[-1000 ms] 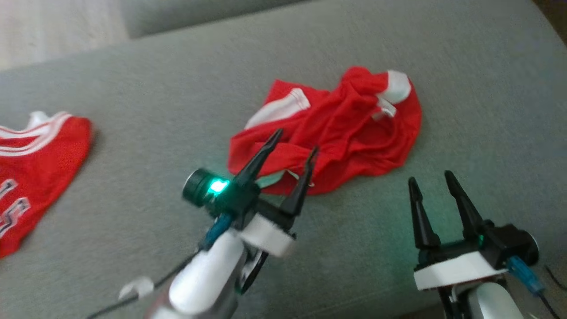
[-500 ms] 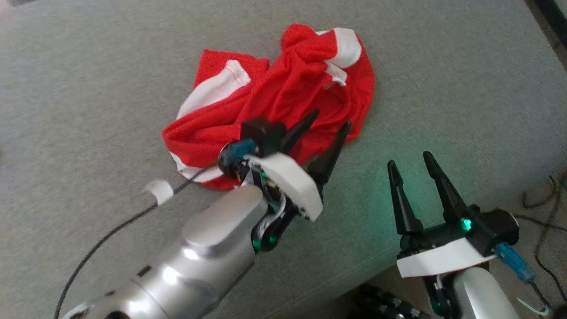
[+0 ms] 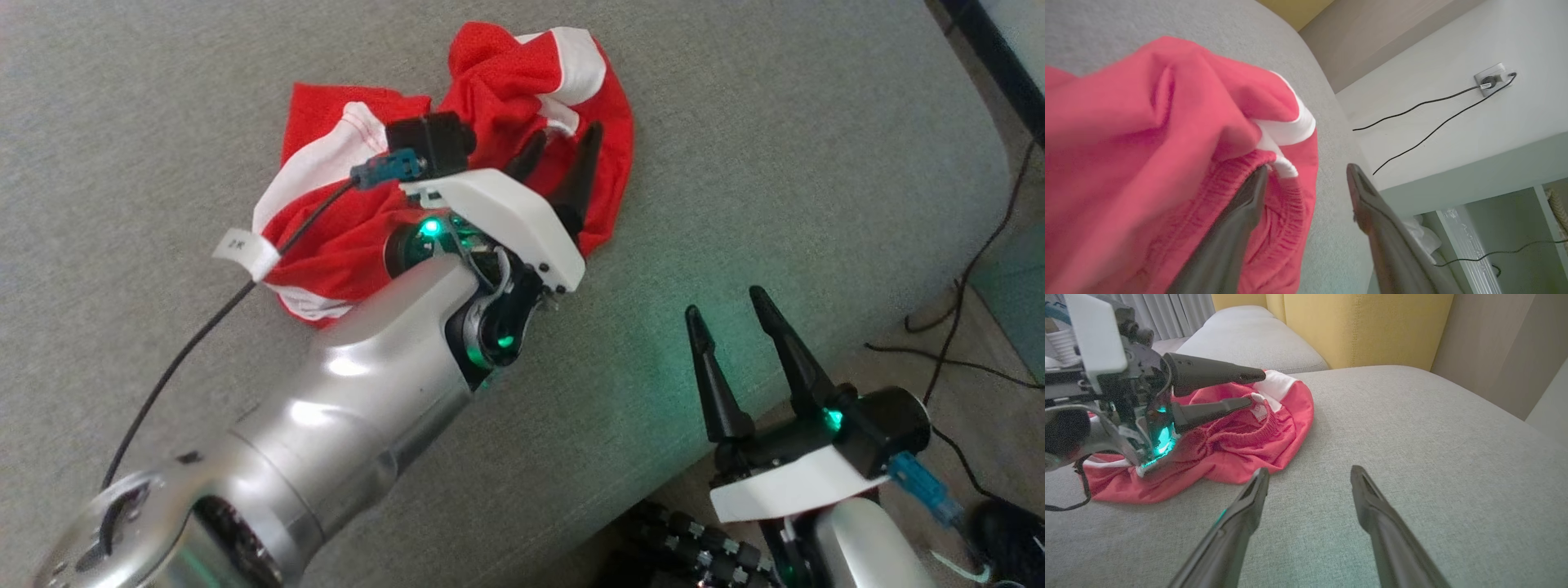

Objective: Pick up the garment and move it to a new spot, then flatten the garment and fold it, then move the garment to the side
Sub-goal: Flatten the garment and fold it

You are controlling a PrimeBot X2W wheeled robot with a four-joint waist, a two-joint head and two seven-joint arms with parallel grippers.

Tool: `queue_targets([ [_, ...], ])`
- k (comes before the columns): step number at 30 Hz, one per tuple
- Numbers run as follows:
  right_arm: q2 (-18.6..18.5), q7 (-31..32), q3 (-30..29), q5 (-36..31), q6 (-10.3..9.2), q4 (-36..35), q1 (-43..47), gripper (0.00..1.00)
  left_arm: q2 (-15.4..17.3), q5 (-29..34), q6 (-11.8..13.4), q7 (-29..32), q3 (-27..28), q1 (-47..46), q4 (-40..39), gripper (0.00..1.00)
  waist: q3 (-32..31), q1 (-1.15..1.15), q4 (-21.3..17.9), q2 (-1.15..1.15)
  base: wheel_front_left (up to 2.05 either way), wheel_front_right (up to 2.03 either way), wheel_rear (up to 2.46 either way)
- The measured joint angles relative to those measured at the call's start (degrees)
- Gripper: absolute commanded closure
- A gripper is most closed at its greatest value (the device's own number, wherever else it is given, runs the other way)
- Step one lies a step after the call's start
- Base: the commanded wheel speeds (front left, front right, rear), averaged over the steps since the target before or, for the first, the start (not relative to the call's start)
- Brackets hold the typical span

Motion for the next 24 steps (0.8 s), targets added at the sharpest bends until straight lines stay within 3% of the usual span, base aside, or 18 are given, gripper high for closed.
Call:
queue_targets([
  [6, 0.0, 0.0, 1.3, 0.6, 0.0, 0.0, 0.0, 0.0, 0.0, -7.4, 3.9, 0.0, -4.2, -4.0, 3.1, 0.0, 0.8, 0.0, -1.6, 0.0, 0.0, 0.0, 0.0],
  [7, 0.0, 0.0, 1.6, 1.1, 0.0, 0.0, 0.0, 0.0, -0.1, -8.0, 4.6, -0.1, -5.8, -5.2, 4.4, 0.51, 1.2, 0.0, -2.0, 0.0, 0.0, 0.0, 0.0],
  [8, 0.0, 0.0, 1.7, 1.1, 0.0, 0.0, 0.0, 0.0, -0.1, -8.3, 4.8, -0.1, -6.4, -5.6, 4.9, 0.83, 1.3, 0.0, -2.2, 0.0, 0.0, 0.0, 0.0],
  [9, 0.0, 0.0, 1.8, 1.2, 0.0, 0.0, 0.0, 0.0, -0.2, -8.5, 5.1, -0.3, -7.0, -5.9, 5.4, 1.0, 1.4, -0.01, -2.3, 0.0, 0.0, 0.0, 0.0],
  [12, 0.0, 0.0, 1.8, 1.6, 0.0, -0.1, -0.1, 0.0, -0.3, -8.8, 4.8, -1.2, -8.0, -6.3, 5.9, 1.0, 1.7, 0.0, -2.4, 0.0, 0.0, 0.0, 0.0],
  [18, 0.0, 0.0, 0.8, 1.6, 0.0, 0.4, -0.9, 0.0, 0.2, -8.6, -0.6, -3.4, -9.8, -6.9, 3.7, 1.0, 0.2, 0.0, -0.6, 0.0, 0.0, 0.0, 0.0],
  [24, 0.0, 0.0, -0.9, -0.2, 0.0, 1.6, -1.0, 0.0, 0.2, -8.7, -4.8, -7.1, -10.7, -12.0, -4.8, 1.0, -4.3, 0.0, 2.4, 0.0, 0.0, 0.0, 0.0],
])
